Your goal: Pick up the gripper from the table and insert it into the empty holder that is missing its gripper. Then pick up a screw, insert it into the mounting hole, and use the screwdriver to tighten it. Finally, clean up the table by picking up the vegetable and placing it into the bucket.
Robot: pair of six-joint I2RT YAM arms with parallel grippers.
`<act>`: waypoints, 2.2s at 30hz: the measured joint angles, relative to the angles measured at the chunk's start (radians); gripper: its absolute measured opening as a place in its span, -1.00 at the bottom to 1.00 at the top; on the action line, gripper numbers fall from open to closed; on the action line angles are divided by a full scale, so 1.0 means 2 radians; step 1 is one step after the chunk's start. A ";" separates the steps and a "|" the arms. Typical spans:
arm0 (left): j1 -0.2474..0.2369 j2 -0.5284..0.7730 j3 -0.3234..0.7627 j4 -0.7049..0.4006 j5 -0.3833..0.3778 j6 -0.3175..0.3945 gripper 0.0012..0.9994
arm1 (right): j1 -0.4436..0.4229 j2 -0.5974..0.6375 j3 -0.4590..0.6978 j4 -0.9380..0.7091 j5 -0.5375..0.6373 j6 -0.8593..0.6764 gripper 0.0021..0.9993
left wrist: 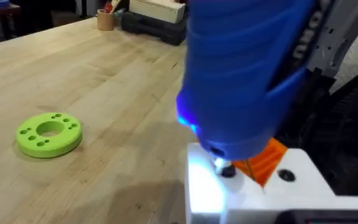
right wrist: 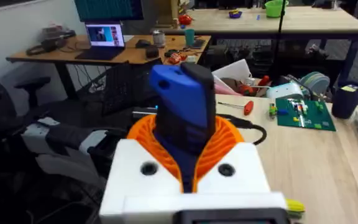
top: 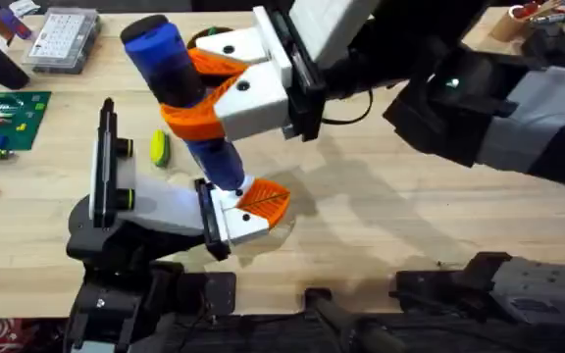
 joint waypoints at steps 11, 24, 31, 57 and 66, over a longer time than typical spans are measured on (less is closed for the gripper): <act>0.000 0.000 0.000 0.000 0.000 0.000 -0.98 | 0.000 0.002 -0.002 0.059 -0.001 0.023 -0.86; 0.000 0.000 0.000 0.000 0.000 0.000 -0.98 | -0.009 0.002 -0.002 0.066 -0.008 0.064 -0.86; 0.000 0.000 0.000 0.000 0.000 0.000 -0.98 | -0.019 0.002 -0.002 0.065 -0.015 0.077 -0.86; 0.000 0.000 0.000 0.000 0.000 0.000 -0.98 | -0.012 0.002 -0.002 0.026 -0.015 0.050 -0.87; 0.000 0.000 0.000 0.000 0.000 0.000 -0.98 | -0.014 0.002 -0.002 0.041 -0.015 0.050 -0.86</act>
